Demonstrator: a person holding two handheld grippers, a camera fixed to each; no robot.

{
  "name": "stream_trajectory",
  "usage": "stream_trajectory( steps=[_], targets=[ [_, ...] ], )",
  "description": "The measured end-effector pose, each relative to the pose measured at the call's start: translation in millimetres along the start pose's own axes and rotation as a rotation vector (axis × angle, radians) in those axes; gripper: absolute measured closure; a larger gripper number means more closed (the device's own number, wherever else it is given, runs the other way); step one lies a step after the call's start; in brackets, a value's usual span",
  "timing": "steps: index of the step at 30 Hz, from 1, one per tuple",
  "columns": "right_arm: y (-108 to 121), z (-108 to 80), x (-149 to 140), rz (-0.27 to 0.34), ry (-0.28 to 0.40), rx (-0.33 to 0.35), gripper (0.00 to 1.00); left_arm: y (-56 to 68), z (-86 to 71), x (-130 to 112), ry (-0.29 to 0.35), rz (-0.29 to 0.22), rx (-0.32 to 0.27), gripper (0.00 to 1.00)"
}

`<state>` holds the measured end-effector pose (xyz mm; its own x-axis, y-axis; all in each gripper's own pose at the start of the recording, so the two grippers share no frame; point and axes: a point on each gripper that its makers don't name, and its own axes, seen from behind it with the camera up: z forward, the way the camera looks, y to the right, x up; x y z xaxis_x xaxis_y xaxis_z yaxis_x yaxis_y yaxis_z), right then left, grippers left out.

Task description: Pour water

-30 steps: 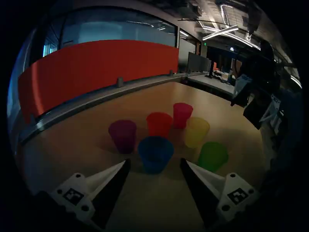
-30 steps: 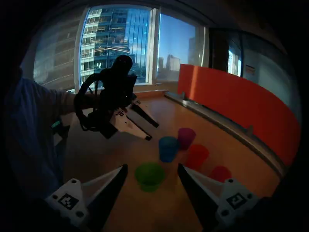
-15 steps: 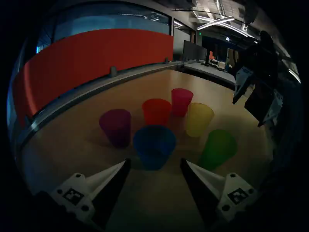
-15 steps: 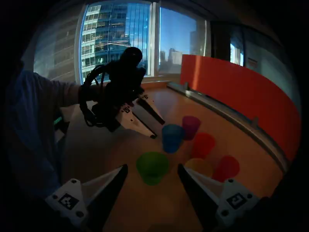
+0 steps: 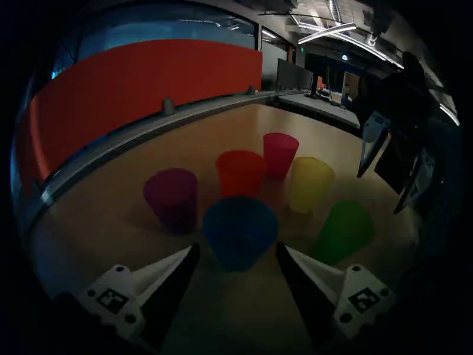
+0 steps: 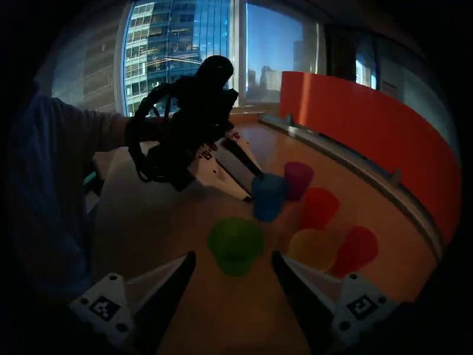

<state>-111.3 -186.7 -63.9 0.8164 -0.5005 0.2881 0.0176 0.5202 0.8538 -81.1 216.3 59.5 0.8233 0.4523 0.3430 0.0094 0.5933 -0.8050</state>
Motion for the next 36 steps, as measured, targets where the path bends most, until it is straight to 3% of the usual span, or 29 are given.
stream_trajectory(
  steps=[19, 36],
  targets=[
    [-1.8, 20.9, -14.6, 0.011, -0.019, 0.022, 0.00, 5.3, 22.0, 14.4, 0.015, 0.008, -0.038, 0.05],
    [-0.9, 28.2, -13.5, 0.010, -0.018, 0.028, 0.00, 4.6, 26.1, 11.5, -0.001, 0.041, -0.031, 0.06]
  ],
)
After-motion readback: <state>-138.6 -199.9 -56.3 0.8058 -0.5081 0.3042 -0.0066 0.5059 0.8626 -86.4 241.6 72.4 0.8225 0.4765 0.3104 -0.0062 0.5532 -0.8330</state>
